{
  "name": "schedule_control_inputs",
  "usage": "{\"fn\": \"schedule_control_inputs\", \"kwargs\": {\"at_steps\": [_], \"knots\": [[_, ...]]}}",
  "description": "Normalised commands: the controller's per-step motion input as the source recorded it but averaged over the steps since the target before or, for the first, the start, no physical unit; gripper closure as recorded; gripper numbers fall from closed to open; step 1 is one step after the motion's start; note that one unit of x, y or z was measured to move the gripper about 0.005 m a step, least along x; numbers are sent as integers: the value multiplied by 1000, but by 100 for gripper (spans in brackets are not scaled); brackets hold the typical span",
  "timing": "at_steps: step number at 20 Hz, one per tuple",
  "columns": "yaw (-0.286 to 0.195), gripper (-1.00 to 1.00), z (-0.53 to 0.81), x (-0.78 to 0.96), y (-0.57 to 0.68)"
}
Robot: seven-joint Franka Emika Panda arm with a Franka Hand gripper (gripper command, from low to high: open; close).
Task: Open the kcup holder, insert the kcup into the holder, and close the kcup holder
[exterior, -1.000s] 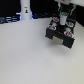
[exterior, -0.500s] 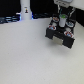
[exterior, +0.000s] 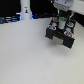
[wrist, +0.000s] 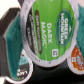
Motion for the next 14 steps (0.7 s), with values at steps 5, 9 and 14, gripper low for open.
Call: {"fn": "schedule_control_inputs", "kwargs": {"at_steps": [5, 9, 14], "knots": [[4, 100, -218, 8, 7], [25, 100, -235, 39, 79], [41, -100, -47, 55, 117]]}}
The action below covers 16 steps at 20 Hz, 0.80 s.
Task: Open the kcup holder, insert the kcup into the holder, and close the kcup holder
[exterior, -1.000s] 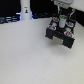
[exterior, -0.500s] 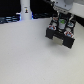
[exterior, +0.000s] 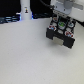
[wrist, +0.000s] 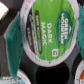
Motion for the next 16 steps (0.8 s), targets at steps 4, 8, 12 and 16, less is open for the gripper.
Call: {"fn": "schedule_control_inputs", "kwargs": {"at_steps": [4, 8, 12, 16], "knots": [[67, -100, 237, 101, 25], [71, -100, 328, 135, -8], [95, -100, 381, 123, -58], [67, -100, 566, 293, -259]]}}
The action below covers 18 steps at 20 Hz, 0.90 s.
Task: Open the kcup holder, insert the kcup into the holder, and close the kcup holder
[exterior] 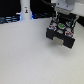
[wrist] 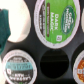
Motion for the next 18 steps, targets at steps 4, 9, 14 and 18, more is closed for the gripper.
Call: {"fn": "schedule_control_inputs", "kwargs": {"at_steps": [4, 9, 14, 18], "knots": [[40, -100, 483, 468, -387], [21, -100, 308, 596, -447], [13, -100, 174, 671, -370], [16, -100, 77, 705, -324]]}}
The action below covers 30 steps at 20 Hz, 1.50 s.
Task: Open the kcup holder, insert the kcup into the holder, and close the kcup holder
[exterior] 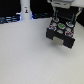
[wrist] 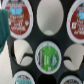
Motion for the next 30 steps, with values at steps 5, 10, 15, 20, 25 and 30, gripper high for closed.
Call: {"fn": "schedule_control_inputs", "kwargs": {"at_steps": [5, 10, 15, 20, 25, 30], "knots": [[19, -100, -31, 699, -278], [10, -100, -157, 656, -261], [50, -100, -269, 331, -125], [171, -100, -265, 75, 70], [195, -100, -253, -39, 212], [234, -100, -174, -110, 136]]}}
